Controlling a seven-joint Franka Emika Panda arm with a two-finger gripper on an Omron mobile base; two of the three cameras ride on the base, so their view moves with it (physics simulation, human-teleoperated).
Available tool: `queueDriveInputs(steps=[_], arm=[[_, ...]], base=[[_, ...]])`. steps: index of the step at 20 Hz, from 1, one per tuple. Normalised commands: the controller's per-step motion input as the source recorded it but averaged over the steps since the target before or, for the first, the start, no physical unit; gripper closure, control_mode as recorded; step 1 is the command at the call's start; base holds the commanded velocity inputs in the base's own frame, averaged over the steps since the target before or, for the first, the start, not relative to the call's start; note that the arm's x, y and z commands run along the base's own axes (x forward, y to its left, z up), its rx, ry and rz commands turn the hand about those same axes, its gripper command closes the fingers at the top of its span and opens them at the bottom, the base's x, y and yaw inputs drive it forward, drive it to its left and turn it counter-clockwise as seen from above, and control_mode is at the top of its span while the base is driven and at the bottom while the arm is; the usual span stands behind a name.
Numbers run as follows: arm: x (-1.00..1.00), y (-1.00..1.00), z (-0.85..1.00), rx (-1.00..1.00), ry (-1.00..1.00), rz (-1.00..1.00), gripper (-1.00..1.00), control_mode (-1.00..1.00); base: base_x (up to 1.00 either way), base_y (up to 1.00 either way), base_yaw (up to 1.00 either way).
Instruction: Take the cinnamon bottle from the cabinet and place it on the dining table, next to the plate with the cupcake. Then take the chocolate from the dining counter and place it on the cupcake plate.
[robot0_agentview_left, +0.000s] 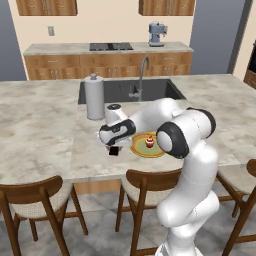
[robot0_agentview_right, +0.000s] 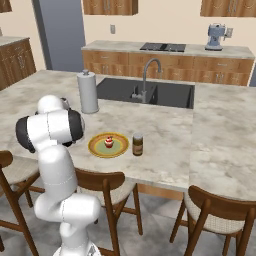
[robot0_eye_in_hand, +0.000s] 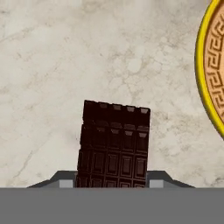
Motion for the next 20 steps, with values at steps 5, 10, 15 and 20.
queueDriveInputs(steps=[5,10,15,20], arm=[[0.02,-0.52,0.09,0.0,0.04,0.0,1.0,-1.0],[0.15,-0.55,0.0,-0.01,0.04,0.01,1.0,-1.0],[0.29,-0.45,0.0,-0.07,0.07,0.03,1.0,-1.0],[0.29,-0.32,-0.06,-0.13,0.1,0.05,1.0,-1.0]], base=[[0.0,0.0,0.0],[0.0,0.0,0.0],[0.0,0.0,0.0],[0.0,0.0,0.0]])
